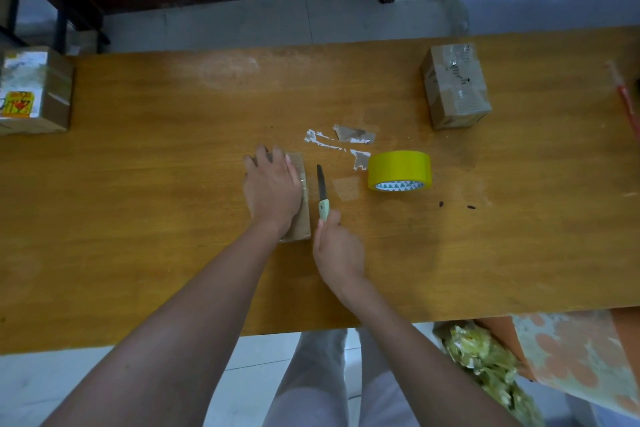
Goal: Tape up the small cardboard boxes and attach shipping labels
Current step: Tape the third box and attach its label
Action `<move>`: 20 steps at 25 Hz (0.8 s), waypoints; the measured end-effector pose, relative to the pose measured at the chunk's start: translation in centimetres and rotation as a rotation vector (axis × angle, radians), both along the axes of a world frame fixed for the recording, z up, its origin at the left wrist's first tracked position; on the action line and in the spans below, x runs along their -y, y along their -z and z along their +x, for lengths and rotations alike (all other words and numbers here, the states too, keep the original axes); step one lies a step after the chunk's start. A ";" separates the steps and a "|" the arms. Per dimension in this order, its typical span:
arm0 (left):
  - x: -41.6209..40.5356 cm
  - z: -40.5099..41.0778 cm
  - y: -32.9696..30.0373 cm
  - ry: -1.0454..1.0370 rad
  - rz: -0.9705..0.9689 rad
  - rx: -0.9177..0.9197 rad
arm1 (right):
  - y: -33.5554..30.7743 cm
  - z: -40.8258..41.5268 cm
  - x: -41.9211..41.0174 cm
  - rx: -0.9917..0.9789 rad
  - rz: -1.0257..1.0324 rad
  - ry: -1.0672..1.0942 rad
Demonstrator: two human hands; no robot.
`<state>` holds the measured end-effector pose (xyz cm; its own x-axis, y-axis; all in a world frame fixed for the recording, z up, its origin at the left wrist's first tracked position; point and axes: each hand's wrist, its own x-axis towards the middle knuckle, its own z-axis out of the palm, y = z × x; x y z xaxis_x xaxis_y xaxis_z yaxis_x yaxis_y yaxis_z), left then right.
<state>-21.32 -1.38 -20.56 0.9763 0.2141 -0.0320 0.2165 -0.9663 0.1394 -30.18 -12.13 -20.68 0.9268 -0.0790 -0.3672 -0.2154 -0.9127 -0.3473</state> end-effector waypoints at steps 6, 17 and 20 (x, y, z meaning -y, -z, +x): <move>-0.1 -0.1 0.1 -0.002 -0.021 0.009 | 0.0 -1.3 -0.1 -0.031 0.012 -0.003; 0.0 -0.1 0.1 0.007 -0.005 0.013 | 0.3 -0.5 -0.3 0.011 -0.054 -0.005; 0.0 -0.1 0.2 0.008 -0.013 0.027 | 0.3 -1.6 -0.2 -0.017 -0.011 -0.013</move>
